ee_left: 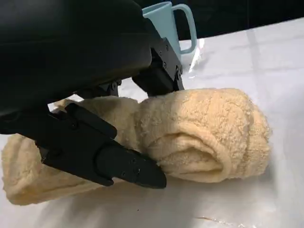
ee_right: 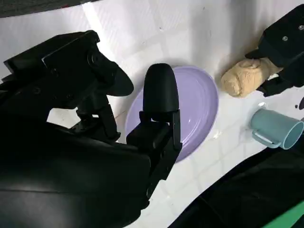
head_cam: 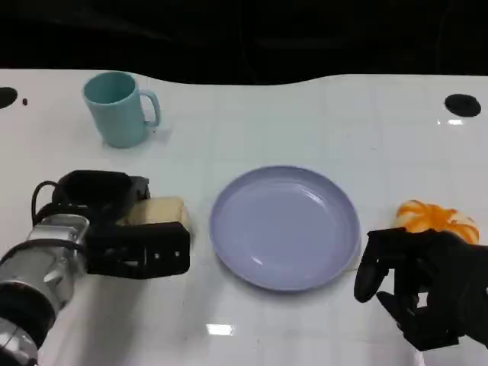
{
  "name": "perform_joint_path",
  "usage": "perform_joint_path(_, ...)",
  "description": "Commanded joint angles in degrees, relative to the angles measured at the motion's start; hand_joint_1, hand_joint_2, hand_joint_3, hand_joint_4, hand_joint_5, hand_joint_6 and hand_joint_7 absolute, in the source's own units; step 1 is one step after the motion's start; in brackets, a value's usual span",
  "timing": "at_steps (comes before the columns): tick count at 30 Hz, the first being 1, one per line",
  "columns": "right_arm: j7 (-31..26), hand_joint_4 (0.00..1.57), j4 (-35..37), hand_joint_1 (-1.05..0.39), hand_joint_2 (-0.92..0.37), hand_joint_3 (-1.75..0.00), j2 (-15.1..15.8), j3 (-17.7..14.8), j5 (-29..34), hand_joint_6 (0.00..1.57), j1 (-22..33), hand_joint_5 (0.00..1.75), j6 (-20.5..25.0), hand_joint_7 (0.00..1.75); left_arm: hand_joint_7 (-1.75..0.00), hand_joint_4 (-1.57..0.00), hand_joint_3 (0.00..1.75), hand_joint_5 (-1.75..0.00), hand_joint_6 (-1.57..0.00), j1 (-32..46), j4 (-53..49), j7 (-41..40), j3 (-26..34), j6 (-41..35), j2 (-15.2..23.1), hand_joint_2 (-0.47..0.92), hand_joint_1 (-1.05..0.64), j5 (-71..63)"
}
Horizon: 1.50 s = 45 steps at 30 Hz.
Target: Grasp the towel on the left side of the plate with the left hand and place it into the plate.
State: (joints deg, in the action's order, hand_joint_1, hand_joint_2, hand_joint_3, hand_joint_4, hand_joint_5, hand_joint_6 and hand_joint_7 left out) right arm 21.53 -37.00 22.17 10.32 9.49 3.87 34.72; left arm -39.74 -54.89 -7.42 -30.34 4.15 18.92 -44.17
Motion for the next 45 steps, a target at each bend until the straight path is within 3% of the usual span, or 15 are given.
perform_joint_path(1, -0.29, 0.75, -0.96, -0.01, -0.54, -1.11, 0.17, 0.64, 0.46, 0.71, -0.77, 1.75, 1.14, 1.43, -1.49, -0.8, 0.24, -1.75, -0.62, 0.02, -0.01, -2.17, 1.26, -1.09, 0.06, 0.92, -0.24, 0.91)
perform_joint_path(5, -0.7, 0.74, -0.41, -0.01, -0.54, -1.11, -0.2, 1.3, 0.65, 0.71, -1.27, 1.75, 1.07, 1.43, -1.39, -0.84, 0.22, -1.75, -0.69, 0.87, 1.35, -7.03, 4.32, 1.8, -0.78, 0.92, -0.22, 3.82)
perform_joint_path(9, -0.94, 0.75, 0.17, -0.01, -0.54, -1.11, -0.34, 1.59, 0.57, 0.71, -1.52, 1.75, 0.52, 1.43, -1.71, -0.84, 0.25, -1.75, -0.52, 0.98, 5.48, -8.52, 5.41, 2.11, -1.26, 0.92, -0.2, 4.75)
perform_joint_path(17, -1.19, 0.74, -0.36, -0.02, -0.54, -1.11, -0.56, 2.03, 0.83, 0.71, -1.35, 1.75, 1.18, 1.41, -1.75, -0.85, 0.31, -1.75, -0.56, 1.95, 16.87, -6.51, 5.61, 3.94, -1.98, 0.86, -0.24, 4.78)
perform_joint_path(18, -1.17, 0.74, -0.52, -0.02, -0.55, -1.11, -0.57, 1.96, 0.71, 0.71, -1.28, 1.75, 1.25, 1.41, -1.4, -0.85, 0.24, -1.75, -0.66, 2.11, 18.54, -5.74, 5.39, 3.45, -2.26, 0.84, -0.27, 4.53)
perform_joint_path(19, -1.15, 0.74, -0.65, -0.01, -0.55, -1.11, -0.59, 1.87, 0.59, 0.71, -1.2, 1.75, 1.31, 1.41, -1.23, -0.85, 0.19, -1.75, -0.73, 2.27, 19.81, -5.3, 5.15, 3.35, -2.49, 0.86, -0.26, 4.29)
perform_joint_path(20, -1.13, 0.74, -0.8, -0.01, -0.55, -1.11, -0.57, 1.73, 0.47, 0.71, -1.07, 1.75, 1.24, 1.41, -1.24, -0.85, 0.18, -1.75, -0.73, 2.49, 21.12, -4.74, 4.99, 3.1, -2.87, 0.87, -0.25, 4.16)
perform_joint_path(21, -1.09, 0.74, -0.93, -0.01, -0.55, -1.1, -0.5, 1.59, 0.4, 0.71, -0.99, 1.75, 1.28, 1.41, -1.41, -0.86, 0.23, -1.75, -0.68, 2.69, 22.27, -4.27, 4.82, 2.69, -3.42, 0.87, -0.24, 4.04)
perform_joint_path(22, -1.06, 0.74, -1.05, -0.01, -0.55, -1.1, -0.34, 1.47, 0.43, 0.71, -0.89, 1.75, 1.22, 1.41, -1.6, -0.87, 0.48, -1.75, -0.64, 2.9, 23.27, -3.7, 4.71, 2.21, -4.07, 0.77, -0.23, 4.07)
perform_joint_path(24, -0.96, 0.74, -1.38, -0.01, -0.55, -1.1, -0.01, 1.12, 0.43, 0.71, -0.67, 1.75, 1.28, 1.42, -1.72, -0.88, 0.78, -1.75, -0.63, 3.24, 25.36, -1.57, 4.52, 0.84, -5.49, 0.63, -0.22, 4.5)
perform_joint_path(25, -0.89, 0.75, -1.52, -0.01, -0.55, -1.1, 0.08, 0.86, 0.33, 0.72, -0.55, 1.75, 1.29, 1.42, -1.73, -0.88, 0.82, -1.75, -0.62, 3.37, 26.36, -0.26, 4.39, 0.07, -6.15, 0.61, -0.22, 4.74)
perform_joint_path(33, 0.07, 0.75, -1.5, 0.01, -0.55, -1.11, 0.59, -1.25, -0.91, 0.72, 0.06, 1.75, 0.75, 1.42, -1.75, -0.89, 0.86, -1.75, -0.6, 4.95, 31.03, 4.6, 1.96, -3.9, -10.45, 0.56, -0.21, 3.55)
perform_joint_path(42, 0.07, 0.75, -1.36, 0.01, -0.55, -1.1, 0.46, -1.38, -1.21, 0.73, 0.11, 1.75, 0.84, 1.42, -1.73, -0.85, 0.82, -1.75, -0.55, 5.89, 31.77, 7.41, -0.92, -7.4, -14.34, 0.56, -0.19, 3.03)
perform_joint_path(44, 0.02, 0.75, -1.51, 0.01, -0.55, -1.1, 0.47, -1.2, -1.14, 0.73, 0.11, 1.75, 0.96, 1.42, -1.2, -0.83, 0.57, -1.75, -0.67, 6.23, 31.72, 7.14, -1.19, -7.49, -14.48, 0.69, -0.22, 2.94)
perform_joint_path(45, 0.0, 0.75, -1.49, 0.0, -0.55, -1.1, 0.47, -1.15, -1.11, 0.73, 0.15, 1.75, 0.78, 1.42, -1.05, -0.82, 0.49, -1.75, -0.71, 6.34, 31.9, 8.03, -1.28, -8.11, -14.52, 0.73, -0.23, 3.03)
